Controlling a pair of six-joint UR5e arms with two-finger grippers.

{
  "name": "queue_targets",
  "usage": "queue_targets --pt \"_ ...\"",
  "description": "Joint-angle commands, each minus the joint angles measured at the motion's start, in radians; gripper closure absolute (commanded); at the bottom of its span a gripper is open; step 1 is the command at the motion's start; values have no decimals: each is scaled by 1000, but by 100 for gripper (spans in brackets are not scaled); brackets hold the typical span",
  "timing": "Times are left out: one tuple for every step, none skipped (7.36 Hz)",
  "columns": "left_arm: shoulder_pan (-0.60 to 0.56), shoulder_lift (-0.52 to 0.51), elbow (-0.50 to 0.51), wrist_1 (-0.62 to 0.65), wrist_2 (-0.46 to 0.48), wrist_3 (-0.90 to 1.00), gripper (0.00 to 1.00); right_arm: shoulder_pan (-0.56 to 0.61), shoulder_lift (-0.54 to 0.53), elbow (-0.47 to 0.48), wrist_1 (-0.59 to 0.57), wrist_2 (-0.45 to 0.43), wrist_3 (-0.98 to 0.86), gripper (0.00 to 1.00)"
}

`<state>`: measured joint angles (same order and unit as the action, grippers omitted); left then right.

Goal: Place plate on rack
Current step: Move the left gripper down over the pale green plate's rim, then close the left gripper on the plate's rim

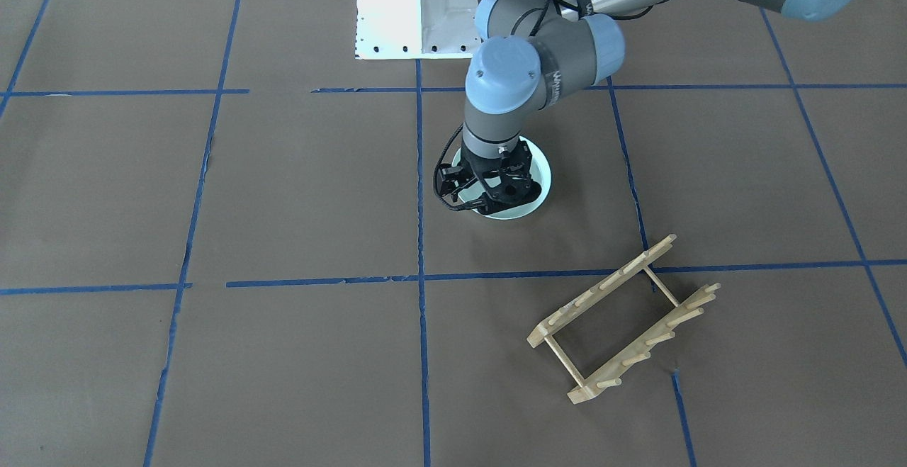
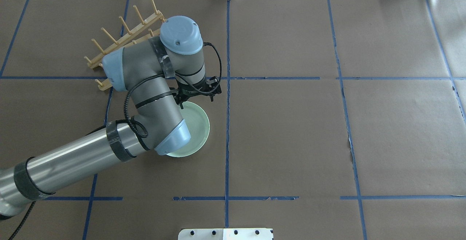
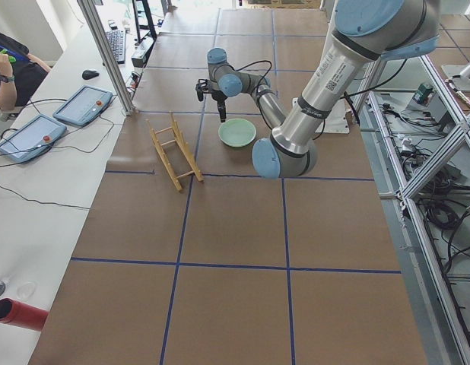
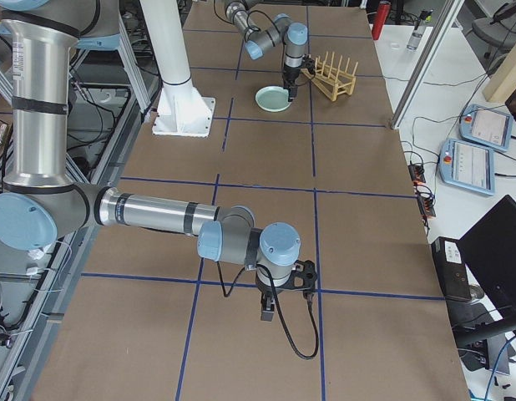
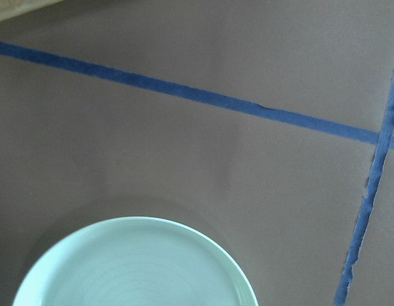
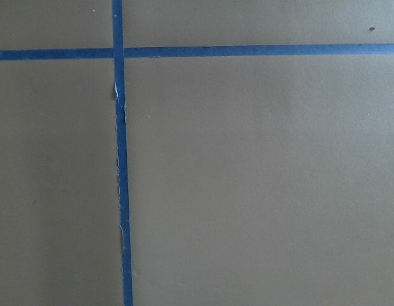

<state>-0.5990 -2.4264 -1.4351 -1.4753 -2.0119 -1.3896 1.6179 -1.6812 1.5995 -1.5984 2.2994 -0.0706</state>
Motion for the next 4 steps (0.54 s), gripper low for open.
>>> queue_targets --pt "51 -49 93 52 74 -20 1 0 0 0 0 0 0 0" --pt "61 -48 96 52 84 -20 2 -1 0 0 0 0 0 0" --pt "71 -48 96 50 90 -20 8 -1 0 0 0 0 0 0" --pt "82 -48 99 47 94 -22 21 0 0 0 0 0 0 0"
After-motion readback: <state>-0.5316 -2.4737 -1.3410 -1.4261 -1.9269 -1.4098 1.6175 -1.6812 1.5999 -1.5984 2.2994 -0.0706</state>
